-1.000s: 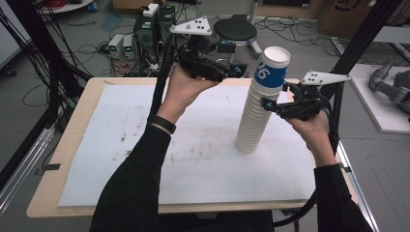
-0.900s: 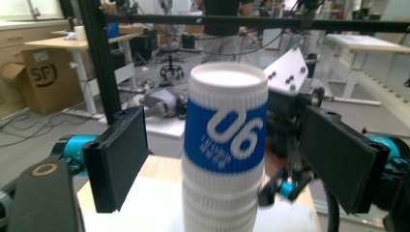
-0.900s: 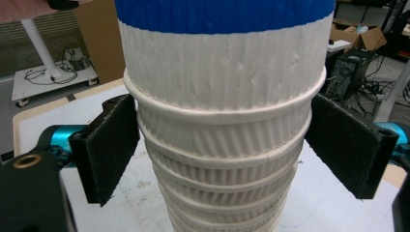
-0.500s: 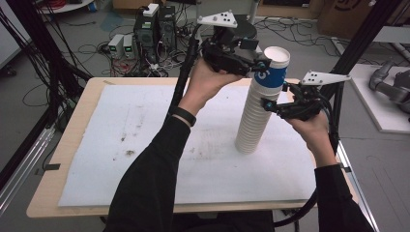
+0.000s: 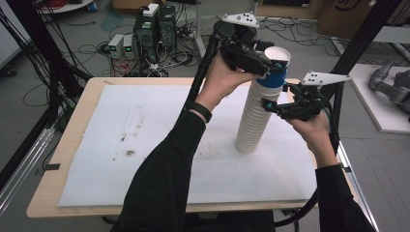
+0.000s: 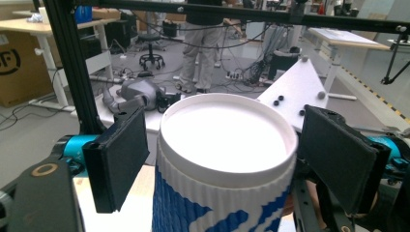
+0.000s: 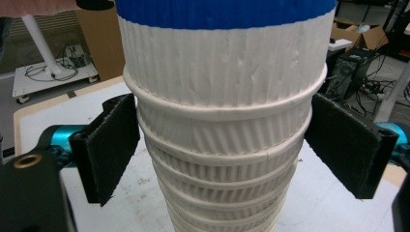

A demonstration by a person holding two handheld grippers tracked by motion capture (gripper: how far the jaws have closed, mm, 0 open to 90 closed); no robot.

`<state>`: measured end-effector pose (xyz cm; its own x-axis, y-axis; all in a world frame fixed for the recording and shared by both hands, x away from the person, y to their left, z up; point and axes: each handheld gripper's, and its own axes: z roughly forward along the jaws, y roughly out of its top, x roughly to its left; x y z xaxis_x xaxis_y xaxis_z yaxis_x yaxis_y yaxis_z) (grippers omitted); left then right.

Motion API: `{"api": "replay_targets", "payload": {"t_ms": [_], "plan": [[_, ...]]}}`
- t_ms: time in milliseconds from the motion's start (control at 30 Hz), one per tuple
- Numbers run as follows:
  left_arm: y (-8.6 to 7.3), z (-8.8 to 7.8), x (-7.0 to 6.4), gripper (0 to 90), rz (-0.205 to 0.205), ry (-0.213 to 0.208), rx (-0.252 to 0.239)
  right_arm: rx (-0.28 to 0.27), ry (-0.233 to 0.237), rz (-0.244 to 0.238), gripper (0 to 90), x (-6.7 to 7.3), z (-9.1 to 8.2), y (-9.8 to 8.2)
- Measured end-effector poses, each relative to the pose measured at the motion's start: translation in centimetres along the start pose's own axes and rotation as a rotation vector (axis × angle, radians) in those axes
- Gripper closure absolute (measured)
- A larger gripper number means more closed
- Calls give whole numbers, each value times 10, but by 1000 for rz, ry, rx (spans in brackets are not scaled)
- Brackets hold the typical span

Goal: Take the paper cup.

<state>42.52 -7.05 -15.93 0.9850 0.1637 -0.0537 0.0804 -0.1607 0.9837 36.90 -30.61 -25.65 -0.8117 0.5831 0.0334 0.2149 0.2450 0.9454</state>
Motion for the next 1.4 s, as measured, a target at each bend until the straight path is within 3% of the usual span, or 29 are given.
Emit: {"api": "replay_targets", "payload": {"t_ms": [300, 833, 1400], "plan": [[-1, 1, 4, 289, -14, -29, -17, 2, 0, -4, 132, 0, 0, 0], [3, -1, 3, 304, -15, -21, -42, 4, 0, -1, 132, 0, 1, -1], [19, -9, -3, 305, 26, 4, -83, 11, 0, 1, 132, -1, 1, -1]]}}
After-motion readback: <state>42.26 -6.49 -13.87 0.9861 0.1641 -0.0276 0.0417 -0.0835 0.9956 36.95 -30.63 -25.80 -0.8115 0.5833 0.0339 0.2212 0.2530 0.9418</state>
